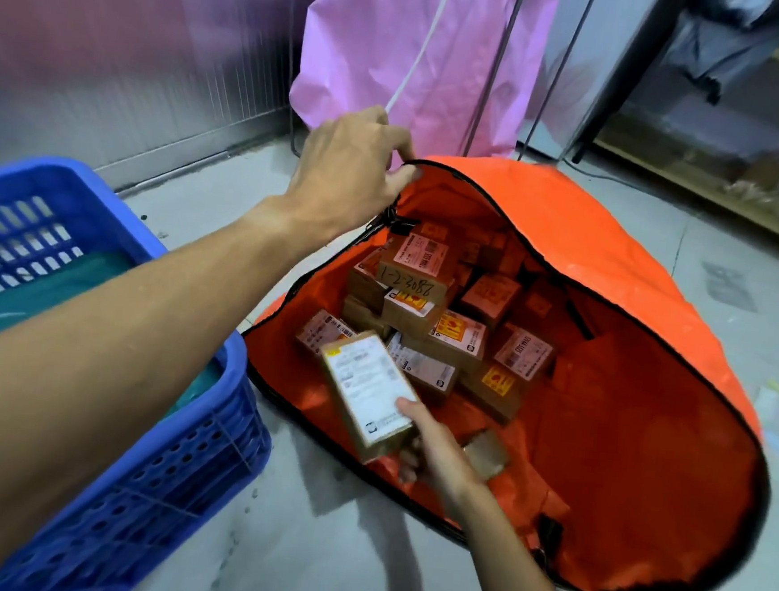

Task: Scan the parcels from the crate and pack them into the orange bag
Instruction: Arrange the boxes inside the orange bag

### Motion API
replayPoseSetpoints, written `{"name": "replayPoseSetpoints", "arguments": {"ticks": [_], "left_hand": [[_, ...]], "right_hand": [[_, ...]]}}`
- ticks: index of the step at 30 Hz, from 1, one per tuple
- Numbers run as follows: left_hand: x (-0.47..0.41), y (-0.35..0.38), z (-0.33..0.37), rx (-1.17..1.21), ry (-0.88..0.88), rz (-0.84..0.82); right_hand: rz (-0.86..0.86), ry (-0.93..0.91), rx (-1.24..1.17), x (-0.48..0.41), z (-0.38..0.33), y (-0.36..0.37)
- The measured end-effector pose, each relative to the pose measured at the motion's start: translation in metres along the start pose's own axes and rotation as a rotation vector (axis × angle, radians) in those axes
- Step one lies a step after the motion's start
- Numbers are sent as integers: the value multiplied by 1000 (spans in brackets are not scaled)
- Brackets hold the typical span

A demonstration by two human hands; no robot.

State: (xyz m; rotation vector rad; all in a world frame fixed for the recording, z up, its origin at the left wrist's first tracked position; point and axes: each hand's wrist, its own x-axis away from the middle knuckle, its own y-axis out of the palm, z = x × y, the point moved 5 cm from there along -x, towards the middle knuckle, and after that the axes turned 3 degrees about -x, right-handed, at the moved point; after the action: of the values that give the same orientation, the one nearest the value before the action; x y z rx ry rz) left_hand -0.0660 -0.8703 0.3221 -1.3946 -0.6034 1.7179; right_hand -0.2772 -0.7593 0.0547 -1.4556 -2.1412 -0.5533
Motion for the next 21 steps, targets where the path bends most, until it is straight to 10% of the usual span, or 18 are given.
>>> {"name": "replayPoseSetpoints", "arguments": {"ticks": [8,16,21], "left_hand": [[3,2,8,-18,21,-45],[1,5,8,-24,19,-45],[4,5,9,-14,37,-46]], "right_hand": [[139,-239,-117,9,-94,-73],[-14,375,1409,13,3,-107],[110,493,1374,32,76,-130]]}}
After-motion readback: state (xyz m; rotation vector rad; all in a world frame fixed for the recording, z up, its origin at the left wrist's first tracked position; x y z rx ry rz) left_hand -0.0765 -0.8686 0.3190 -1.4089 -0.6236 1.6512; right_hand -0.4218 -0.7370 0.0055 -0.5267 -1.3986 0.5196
